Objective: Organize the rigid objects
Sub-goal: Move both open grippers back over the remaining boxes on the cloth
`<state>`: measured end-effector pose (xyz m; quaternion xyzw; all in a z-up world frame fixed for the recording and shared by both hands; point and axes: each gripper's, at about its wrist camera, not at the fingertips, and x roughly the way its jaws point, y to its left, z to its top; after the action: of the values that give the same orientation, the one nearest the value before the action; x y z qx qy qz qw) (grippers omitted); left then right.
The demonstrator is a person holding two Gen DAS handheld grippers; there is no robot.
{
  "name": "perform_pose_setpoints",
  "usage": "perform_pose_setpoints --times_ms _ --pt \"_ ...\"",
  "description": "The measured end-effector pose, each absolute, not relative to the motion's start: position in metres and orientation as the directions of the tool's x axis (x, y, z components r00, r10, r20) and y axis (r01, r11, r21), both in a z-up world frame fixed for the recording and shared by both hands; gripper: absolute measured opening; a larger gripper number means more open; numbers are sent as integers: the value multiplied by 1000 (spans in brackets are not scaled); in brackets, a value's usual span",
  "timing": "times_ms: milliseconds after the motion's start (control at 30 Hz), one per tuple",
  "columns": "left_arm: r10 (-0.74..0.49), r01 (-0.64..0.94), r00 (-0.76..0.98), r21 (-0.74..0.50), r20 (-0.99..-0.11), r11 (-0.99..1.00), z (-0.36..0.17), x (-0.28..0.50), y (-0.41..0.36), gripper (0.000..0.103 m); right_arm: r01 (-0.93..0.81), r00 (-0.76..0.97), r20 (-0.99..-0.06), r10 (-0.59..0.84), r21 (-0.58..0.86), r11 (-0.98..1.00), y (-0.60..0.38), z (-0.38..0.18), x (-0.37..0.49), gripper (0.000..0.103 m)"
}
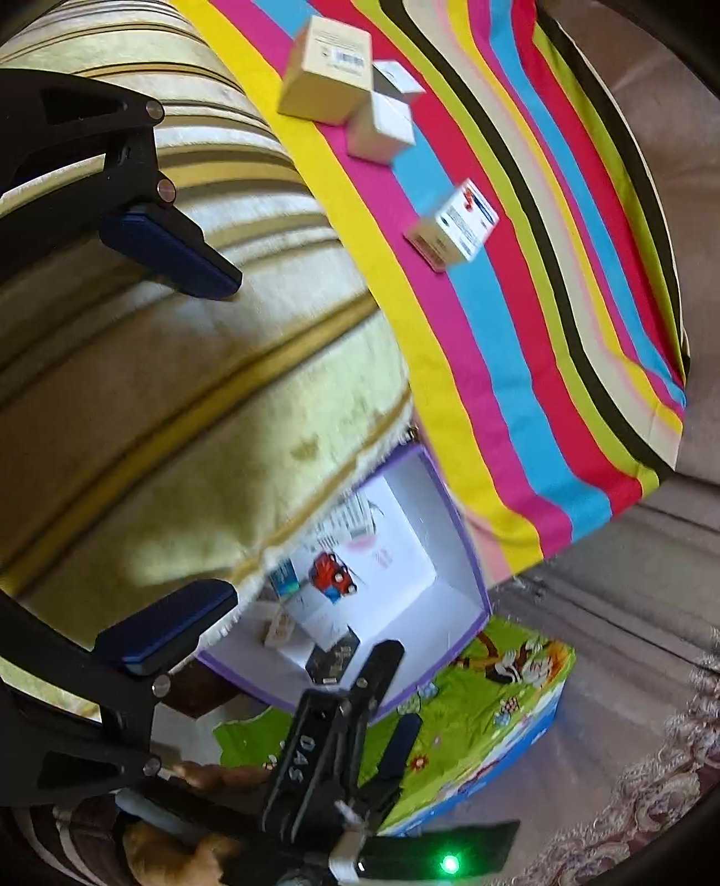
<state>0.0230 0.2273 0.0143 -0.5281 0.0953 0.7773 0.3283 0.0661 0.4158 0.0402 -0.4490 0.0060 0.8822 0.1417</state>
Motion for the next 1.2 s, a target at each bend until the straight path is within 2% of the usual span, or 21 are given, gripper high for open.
perform_pose_setpoints --times_ms 267,467,600,767,967,1200 --pt "418 -628 -207 -207 -885 -750 8 26 225 103 -227 -581 -773 256 -148 -963 397 43 61 96" --pt "409 -633 -238 -179 -881 -753 11 30 227 103 -177 -564 -820 94 9 -984 397 37 59 96" --pt "429 -622 -276 -181 -860 -762 20 29 219 103 -188 -582 -812 54 69 -980 398 37 61 96" --pt "479 -552 -338 -242 -810 -798 36 11 179 102 -200 -586 -808 62 70 -977 398 39 59 96" --pt "403 -409 -445 -220 -800 -886 39 -20 108 102 -195 -571 -820 36 92 -976 395 32 48 96" --pt "364 -297 -467 -244 -806 -923 28 -47 48 102 -143 -548 -837 -6 100 -985 372 27 25 96"
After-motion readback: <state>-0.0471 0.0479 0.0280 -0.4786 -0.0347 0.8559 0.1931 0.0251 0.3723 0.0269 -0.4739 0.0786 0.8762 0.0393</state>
